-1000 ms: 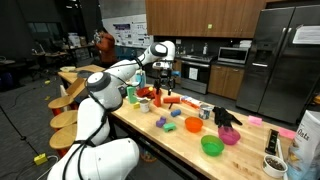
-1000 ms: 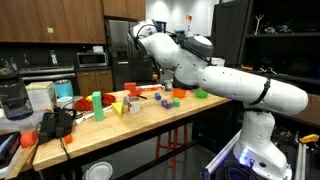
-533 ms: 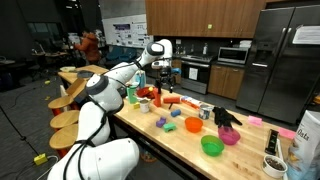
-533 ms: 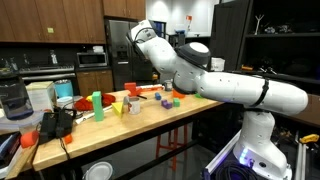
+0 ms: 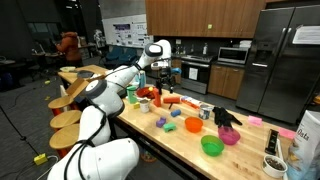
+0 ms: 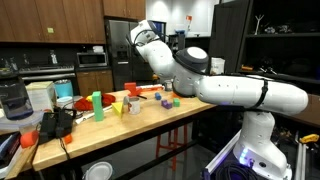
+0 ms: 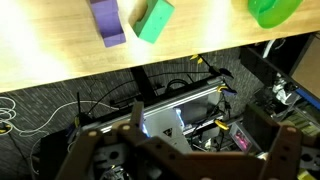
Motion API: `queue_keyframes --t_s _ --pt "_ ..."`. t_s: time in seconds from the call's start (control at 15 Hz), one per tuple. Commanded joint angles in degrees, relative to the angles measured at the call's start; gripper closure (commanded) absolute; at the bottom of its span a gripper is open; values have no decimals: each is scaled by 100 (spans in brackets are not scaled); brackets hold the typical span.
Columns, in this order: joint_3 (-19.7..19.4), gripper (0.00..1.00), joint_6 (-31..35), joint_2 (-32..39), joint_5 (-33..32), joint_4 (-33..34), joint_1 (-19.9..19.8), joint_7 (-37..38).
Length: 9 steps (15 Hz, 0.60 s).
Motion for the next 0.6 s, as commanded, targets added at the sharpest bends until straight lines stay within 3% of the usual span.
queue_keyframes --t_s 0.0,0.2,0.53 --pt "-137 0 -17 8 -322 -224 172 -1" --pt "-229 0 -43 5 -631 -337 293 -1" --pt "-204 0 -4 0 -533 -312 279 -2"
